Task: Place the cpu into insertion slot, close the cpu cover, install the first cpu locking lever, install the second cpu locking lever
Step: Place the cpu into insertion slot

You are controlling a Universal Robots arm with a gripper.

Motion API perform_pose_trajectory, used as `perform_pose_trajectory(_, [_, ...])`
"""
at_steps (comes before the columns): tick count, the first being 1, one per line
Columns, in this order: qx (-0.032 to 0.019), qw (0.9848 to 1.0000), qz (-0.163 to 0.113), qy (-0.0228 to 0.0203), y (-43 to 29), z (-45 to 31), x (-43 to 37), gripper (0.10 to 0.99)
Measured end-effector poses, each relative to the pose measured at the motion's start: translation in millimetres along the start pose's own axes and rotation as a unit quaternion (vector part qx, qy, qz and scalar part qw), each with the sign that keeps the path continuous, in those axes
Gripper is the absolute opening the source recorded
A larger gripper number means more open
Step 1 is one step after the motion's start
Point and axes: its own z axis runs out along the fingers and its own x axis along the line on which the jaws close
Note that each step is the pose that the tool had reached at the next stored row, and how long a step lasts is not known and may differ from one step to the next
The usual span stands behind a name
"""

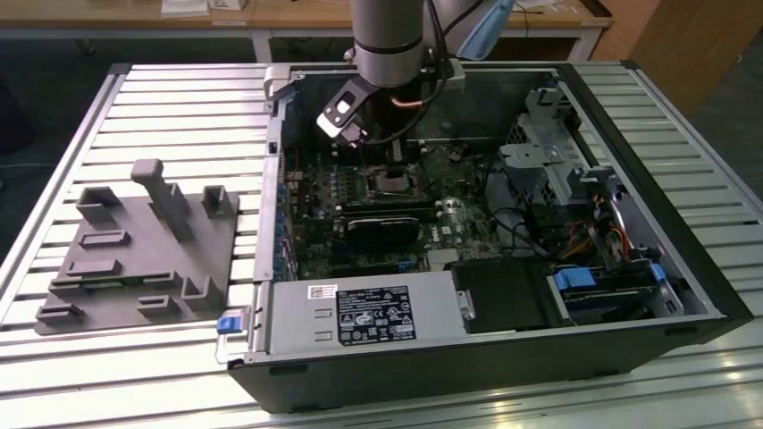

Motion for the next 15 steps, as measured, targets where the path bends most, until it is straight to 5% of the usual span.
perform_pose_trajectory(4, [0.0,1.0,0.0,0.0,0.0,-0.4,0.0,0.106])
perform_pose_trajectory(12, [0.0002,1.0,0.0,0.0,0.1,-1.2,0.0,0.106])
perform_pose_trajectory(15, [0.0105,0.9999,0.0,-0.0002,0.6,-1.0,0.0,0.106])
